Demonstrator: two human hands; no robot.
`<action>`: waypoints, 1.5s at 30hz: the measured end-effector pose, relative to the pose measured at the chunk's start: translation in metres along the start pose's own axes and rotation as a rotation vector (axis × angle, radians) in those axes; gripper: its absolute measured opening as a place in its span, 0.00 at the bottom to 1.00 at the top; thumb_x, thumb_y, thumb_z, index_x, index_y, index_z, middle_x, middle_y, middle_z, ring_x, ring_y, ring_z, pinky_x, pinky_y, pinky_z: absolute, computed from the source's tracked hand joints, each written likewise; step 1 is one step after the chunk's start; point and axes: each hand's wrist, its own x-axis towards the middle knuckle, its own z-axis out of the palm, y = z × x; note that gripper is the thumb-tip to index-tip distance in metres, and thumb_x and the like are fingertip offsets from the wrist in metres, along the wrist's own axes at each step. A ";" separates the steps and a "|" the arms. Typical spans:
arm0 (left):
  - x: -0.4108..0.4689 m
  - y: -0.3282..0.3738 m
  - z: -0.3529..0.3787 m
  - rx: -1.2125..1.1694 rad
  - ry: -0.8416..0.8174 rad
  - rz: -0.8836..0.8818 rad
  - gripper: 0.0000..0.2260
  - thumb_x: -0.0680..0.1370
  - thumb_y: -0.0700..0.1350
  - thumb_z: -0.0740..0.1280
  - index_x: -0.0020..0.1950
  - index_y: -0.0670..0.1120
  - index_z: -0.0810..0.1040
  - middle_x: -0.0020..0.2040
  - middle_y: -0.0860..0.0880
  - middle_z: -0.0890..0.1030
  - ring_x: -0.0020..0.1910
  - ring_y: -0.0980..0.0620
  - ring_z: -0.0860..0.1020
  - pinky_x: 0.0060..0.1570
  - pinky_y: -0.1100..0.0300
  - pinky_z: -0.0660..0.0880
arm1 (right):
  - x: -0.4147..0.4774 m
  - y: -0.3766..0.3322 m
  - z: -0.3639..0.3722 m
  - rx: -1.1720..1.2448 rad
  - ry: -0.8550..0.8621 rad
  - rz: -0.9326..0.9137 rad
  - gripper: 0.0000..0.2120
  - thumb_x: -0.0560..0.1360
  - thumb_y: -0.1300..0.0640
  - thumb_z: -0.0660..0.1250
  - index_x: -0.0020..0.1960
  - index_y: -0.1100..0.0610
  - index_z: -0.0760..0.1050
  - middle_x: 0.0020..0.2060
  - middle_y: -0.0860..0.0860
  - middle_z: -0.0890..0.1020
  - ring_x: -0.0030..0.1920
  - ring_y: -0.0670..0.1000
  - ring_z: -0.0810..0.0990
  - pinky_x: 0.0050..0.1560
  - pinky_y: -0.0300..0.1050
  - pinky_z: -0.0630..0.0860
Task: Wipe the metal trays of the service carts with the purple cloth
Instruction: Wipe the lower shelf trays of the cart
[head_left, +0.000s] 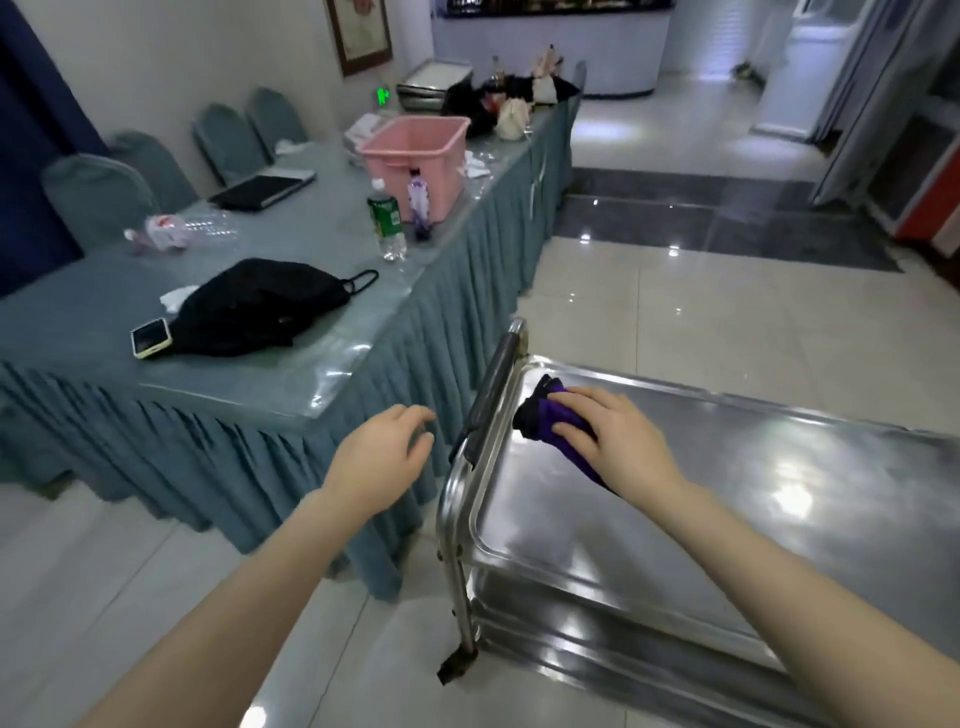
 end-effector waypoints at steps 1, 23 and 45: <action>0.012 0.000 -0.005 0.012 -0.002 0.015 0.14 0.81 0.51 0.58 0.65 0.52 0.72 0.56 0.53 0.77 0.52 0.52 0.77 0.49 0.53 0.75 | 0.014 -0.001 -0.003 0.004 0.016 -0.007 0.17 0.79 0.49 0.65 0.67 0.49 0.75 0.65 0.46 0.76 0.62 0.54 0.74 0.56 0.45 0.69; 0.374 -0.111 0.026 -0.009 -0.211 0.556 0.14 0.81 0.50 0.57 0.66 0.50 0.72 0.59 0.51 0.78 0.54 0.49 0.77 0.51 0.54 0.74 | 0.247 0.017 0.046 -0.171 0.131 0.607 0.17 0.79 0.49 0.63 0.67 0.48 0.74 0.63 0.49 0.75 0.61 0.56 0.73 0.59 0.53 0.72; 0.515 0.108 0.147 -0.099 -0.525 1.068 0.13 0.79 0.49 0.59 0.63 0.53 0.73 0.53 0.54 0.79 0.49 0.51 0.77 0.46 0.58 0.73 | 0.176 0.121 0.007 -0.207 0.352 1.182 0.14 0.78 0.46 0.62 0.64 0.41 0.73 0.62 0.42 0.76 0.61 0.51 0.73 0.49 0.45 0.71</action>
